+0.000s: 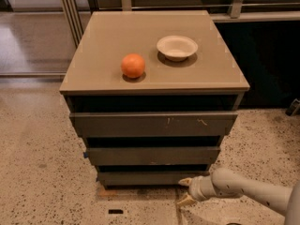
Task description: Open bottom drawer
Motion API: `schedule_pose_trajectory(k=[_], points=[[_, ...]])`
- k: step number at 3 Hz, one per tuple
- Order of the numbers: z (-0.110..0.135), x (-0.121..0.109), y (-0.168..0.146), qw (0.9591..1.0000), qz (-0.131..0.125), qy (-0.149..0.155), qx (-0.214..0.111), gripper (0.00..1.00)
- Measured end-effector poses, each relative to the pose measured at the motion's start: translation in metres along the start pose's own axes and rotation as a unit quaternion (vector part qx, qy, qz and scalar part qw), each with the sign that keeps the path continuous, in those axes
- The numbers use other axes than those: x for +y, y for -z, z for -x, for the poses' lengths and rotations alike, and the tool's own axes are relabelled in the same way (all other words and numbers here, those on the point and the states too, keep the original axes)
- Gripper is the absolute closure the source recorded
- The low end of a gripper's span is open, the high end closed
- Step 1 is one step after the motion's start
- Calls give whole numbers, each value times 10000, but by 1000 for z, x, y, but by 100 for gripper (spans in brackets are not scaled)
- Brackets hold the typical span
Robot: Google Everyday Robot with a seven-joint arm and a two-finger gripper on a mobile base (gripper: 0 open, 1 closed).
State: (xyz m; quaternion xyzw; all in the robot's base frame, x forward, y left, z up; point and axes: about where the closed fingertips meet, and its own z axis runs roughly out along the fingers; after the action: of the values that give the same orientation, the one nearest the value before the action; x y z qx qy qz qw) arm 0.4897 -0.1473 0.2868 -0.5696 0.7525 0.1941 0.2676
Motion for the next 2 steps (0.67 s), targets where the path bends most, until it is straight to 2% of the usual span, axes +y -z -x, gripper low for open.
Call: schedule_pose_trajectory(k=[1,2], points=[[0,-20,-19,9995,-172,241,-109,0],[1,-37,-33,9989,-230,373,-143,0]])
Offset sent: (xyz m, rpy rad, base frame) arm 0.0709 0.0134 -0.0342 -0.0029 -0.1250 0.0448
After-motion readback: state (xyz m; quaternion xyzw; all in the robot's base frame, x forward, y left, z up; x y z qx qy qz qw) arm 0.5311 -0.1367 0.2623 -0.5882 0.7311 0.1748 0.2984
